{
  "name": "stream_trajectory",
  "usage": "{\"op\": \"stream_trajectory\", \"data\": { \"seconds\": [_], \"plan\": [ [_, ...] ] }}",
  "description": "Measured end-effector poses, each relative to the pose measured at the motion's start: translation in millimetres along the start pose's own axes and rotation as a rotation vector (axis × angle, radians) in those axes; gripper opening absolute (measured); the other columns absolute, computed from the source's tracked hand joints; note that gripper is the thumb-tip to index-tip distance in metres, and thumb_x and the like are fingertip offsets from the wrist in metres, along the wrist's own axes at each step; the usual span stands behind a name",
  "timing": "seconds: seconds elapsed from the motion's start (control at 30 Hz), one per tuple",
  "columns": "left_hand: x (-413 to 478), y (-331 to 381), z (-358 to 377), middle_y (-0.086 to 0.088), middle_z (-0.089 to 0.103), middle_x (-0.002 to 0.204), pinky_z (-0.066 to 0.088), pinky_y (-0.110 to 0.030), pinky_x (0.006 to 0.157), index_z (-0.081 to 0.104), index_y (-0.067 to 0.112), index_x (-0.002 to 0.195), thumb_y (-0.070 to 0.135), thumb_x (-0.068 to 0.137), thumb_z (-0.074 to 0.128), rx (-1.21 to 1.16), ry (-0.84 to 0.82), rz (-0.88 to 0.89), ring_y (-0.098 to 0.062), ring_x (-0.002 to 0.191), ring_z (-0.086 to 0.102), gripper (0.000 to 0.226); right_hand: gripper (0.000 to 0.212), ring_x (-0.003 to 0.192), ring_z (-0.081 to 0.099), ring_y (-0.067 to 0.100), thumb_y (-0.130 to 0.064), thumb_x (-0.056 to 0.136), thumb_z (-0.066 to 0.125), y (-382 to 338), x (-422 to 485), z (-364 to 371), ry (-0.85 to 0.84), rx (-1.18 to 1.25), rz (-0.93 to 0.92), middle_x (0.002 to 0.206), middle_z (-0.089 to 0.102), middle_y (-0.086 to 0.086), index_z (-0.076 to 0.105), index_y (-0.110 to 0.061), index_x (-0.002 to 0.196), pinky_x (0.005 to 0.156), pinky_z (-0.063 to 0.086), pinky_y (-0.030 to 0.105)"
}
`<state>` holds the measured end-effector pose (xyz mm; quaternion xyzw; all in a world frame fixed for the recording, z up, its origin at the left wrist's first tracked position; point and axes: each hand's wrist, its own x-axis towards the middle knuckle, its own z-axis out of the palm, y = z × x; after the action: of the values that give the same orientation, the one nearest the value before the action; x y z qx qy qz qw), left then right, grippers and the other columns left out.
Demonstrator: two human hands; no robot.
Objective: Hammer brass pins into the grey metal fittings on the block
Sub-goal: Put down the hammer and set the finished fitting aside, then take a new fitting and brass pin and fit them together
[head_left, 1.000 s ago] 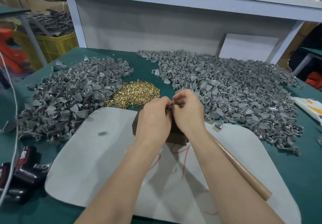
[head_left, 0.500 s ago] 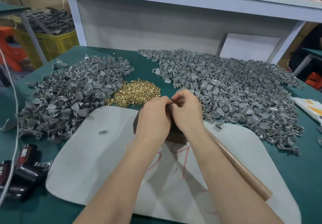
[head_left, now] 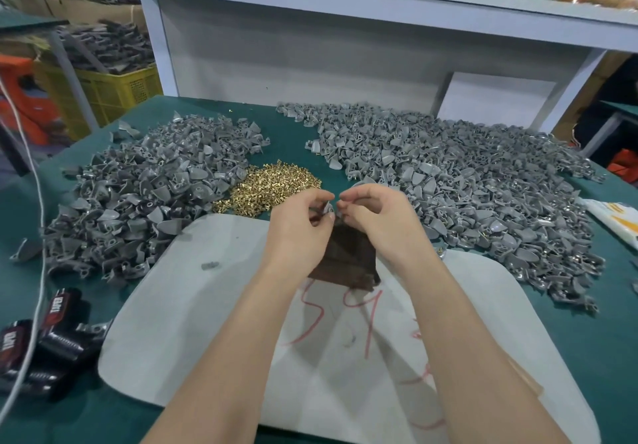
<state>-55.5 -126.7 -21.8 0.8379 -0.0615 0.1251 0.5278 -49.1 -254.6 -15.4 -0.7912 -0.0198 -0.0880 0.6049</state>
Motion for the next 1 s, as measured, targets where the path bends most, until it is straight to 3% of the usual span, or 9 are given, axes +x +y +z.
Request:
{"op": "stream_trajectory", "data": {
  "seconds": [0.13, 0.2, 0.3, 0.4, 0.5, 0.63, 0.77, 0.9, 1.0],
  "plan": [
    [6, -3, -16, 0.004, 0.067, 0.100, 0.046, -0.020, 0.086, 0.067, 0.017, 0.106, 0.013, 0.086, 0.067, -0.020, 0.084, -0.030, -0.010, 0.092, 0.061, 0.020, 0.029, 0.085, 0.066, 0.017, 0.004, 0.085, 0.054, 0, 1, -13, 0.161, -0.128, 0.002, 0.086, 0.068, 0.002, 0.063, -0.024, 0.081, 0.084, 0.054, 0.036],
    [10, -6, -29, 0.001, 0.068, 0.096, 0.050, -0.024, 0.081, 0.066, 0.022, 0.097, 0.017, 0.086, 0.070, -0.166, 0.155, -0.100, -0.013, 0.087, 0.063, 0.013, 0.021, 0.083, 0.063, 0.009, -0.004, 0.084, 0.060, 1, 0, -15, 0.169, -0.282, -0.024, 0.085, 0.067, -0.005, 0.064, -0.025, 0.083, 0.082, 0.052, 0.028],
    [12, -5, -42, 0.001, 0.065, 0.078, 0.051, -0.014, 0.059, 0.061, 0.023, 0.084, 0.010, 0.087, 0.067, -0.523, 0.235, -0.215, -0.006, 0.067, 0.060, 0.014, 0.012, 0.075, 0.057, -0.002, -0.016, 0.083, 0.067, -5, -2, -7, 0.020, -0.498, -0.081, 0.083, 0.065, -0.013, 0.069, -0.023, 0.093, 0.071, 0.046, 0.010],
    [11, -4, -40, 0.002, 0.064, 0.078, 0.049, -0.012, 0.058, 0.062, 0.021, 0.088, 0.006, 0.089, 0.063, -0.552, 0.148, -0.216, -0.006, 0.068, 0.058, 0.015, 0.023, 0.090, 0.060, 0.013, -0.026, 0.087, 0.064, -9, 0, 6, -0.119, -0.739, -0.114, 0.099, 0.067, -0.003, 0.069, -0.024, 0.109, 0.084, 0.046, 0.024],
    [9, -4, -32, -0.001, 0.064, 0.082, 0.050, -0.024, 0.076, 0.064, 0.021, 0.104, 0.006, 0.091, 0.059, -0.391, 0.048, -0.141, -0.012, 0.077, 0.058, 0.020, 0.020, 0.103, 0.058, 0.026, -0.024, 0.091, 0.059, -15, 8, 18, -0.165, -0.884, -0.111, 0.109, 0.066, 0.005, 0.070, -0.021, 0.107, 0.092, 0.046, 0.039],
    [9, -7, -33, -0.004, 0.067, 0.084, 0.048, -0.035, 0.084, 0.062, 0.029, 0.096, 0.006, 0.092, 0.056, -0.331, 0.119, -0.101, -0.015, 0.080, 0.059, 0.025, 0.013, 0.101, 0.058, 0.027, -0.020, 0.089, 0.060, -17, 17, 23, -0.191, -0.899, -0.097, 0.101, 0.067, 0.006, 0.072, -0.017, 0.093, 0.091, 0.047, 0.041],
    [11, -4, -35, 0.005, 0.065, 0.076, 0.052, -0.020, 0.072, 0.063, 0.025, 0.083, 0.005, 0.092, 0.056, -0.487, 0.220, -0.164, -0.001, 0.066, 0.060, 0.024, 0.018, 0.098, 0.058, 0.023, -0.020, 0.089, 0.060, -14, 16, 19, -0.180, -0.814, -0.107, 0.097, 0.066, -0.001, 0.071, -0.021, 0.104, 0.089, 0.047, 0.033],
    [14, -5, -38, -0.002, 0.064, 0.082, 0.053, -0.012, 0.068, 0.061, 0.018, 0.085, 0.005, 0.094, 0.055, -0.736, 0.276, -0.247, -0.006, 0.074, 0.064, 0.018, 0.022, 0.094, 0.055, 0.019, -0.027, 0.088, 0.062, -16, 13, 25, -0.215, -0.821, -0.184, 0.087, 0.055, -0.008, 0.069, -0.025, 0.108, 0.086, 0.045, 0.033],
    [12, -5, -38, -0.004, 0.066, 0.085, 0.052, -0.011, 0.067, 0.061, 0.017, 0.086, 0.006, 0.092, 0.059, -0.772, 0.266, -0.257, -0.007, 0.076, 0.066, 0.012, 0.015, 0.096, 0.055, 0.020, -0.029, 0.087, 0.064, -19, 8, 31, -0.205, -0.830, -0.204, 0.089, 0.054, -0.007, 0.071, -0.027, 0.100, 0.089, 0.045, 0.038]
  ]
}}
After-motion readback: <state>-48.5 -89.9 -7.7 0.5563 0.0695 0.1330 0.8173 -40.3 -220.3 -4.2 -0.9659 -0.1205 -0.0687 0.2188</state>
